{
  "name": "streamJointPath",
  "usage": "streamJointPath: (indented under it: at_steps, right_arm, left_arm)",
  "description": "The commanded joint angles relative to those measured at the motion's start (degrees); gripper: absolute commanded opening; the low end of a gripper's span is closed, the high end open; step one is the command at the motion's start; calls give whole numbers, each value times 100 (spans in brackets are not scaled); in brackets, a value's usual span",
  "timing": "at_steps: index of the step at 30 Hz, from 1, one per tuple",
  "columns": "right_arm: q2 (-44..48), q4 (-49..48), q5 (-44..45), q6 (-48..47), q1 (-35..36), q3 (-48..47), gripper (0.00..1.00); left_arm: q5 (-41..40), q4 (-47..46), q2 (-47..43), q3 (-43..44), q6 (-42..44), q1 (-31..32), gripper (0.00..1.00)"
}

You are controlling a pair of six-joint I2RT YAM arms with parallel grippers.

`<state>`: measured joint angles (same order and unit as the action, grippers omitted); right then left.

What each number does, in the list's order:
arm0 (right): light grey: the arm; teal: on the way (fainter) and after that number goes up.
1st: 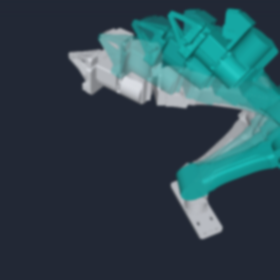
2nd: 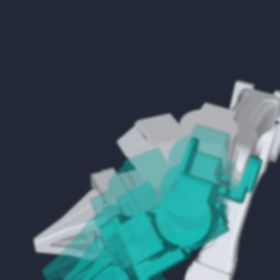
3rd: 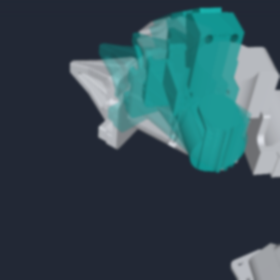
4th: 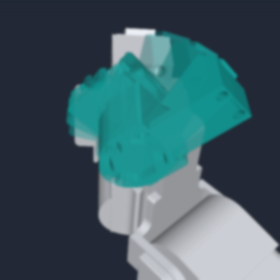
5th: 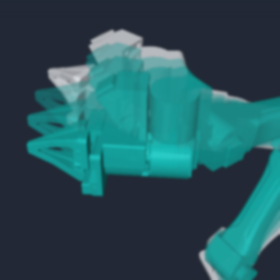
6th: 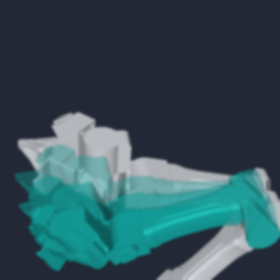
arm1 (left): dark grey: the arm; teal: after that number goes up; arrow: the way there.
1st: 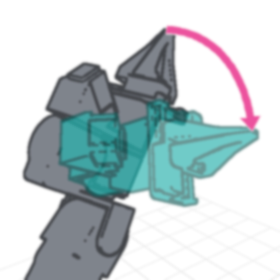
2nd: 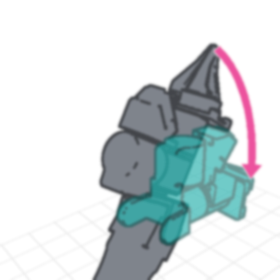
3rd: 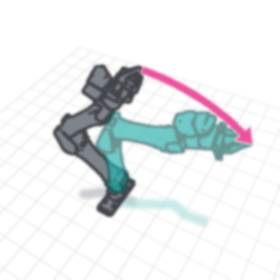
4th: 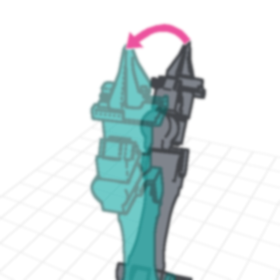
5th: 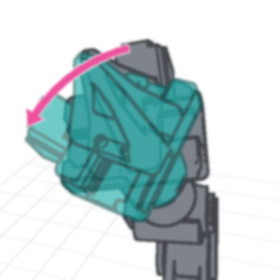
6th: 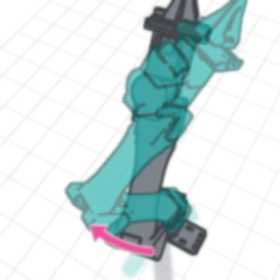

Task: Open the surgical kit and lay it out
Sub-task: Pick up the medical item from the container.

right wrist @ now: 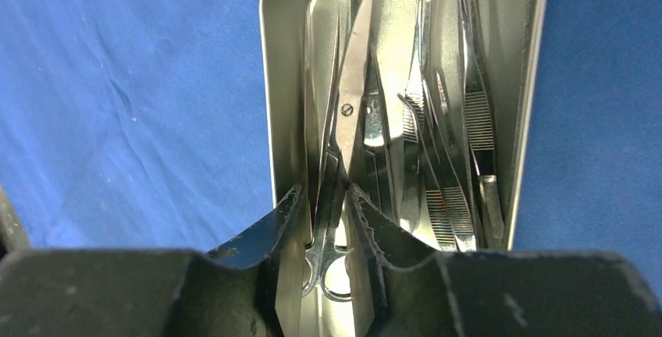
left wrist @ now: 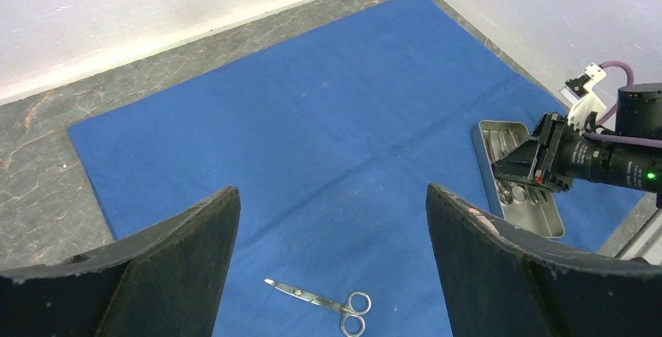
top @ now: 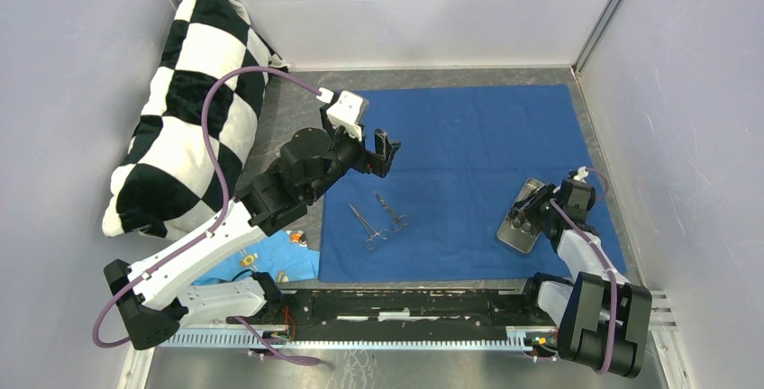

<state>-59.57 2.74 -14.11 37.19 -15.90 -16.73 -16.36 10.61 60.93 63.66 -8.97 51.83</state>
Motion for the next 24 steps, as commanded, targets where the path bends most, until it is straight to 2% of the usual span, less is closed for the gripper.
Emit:
streamJointPath:
  at_steps: [1, 7, 11, 16, 21, 24]
  right_arm:
    - [-28, -235, -53, 296, -44, 202, 27]
    - [398, -178, -28, 245, -86, 300, 0]
    - [949, 82, 43, -34, -113, 244, 0]
    - [1794, 501, 324, -868, -118, 60, 0]
    - [2486, 320, -362, -2322, -16, -170, 0]
    - [2536, -43, -796, -2700, 642, -281, 0]
  left_arm:
    - [53, -186, -42, -20, 115, 3, 93]
    - [63, -187, -46, -18, 106, 6, 93]
    - [63, -190, -37, -20, 98, 5, 93]
    - [33, -195, -28, -28, 102, 2, 93]
    - [29, -192, -21, -25, 106, 4, 93]
    - [48, -190, -11, -20, 97, 3, 93]
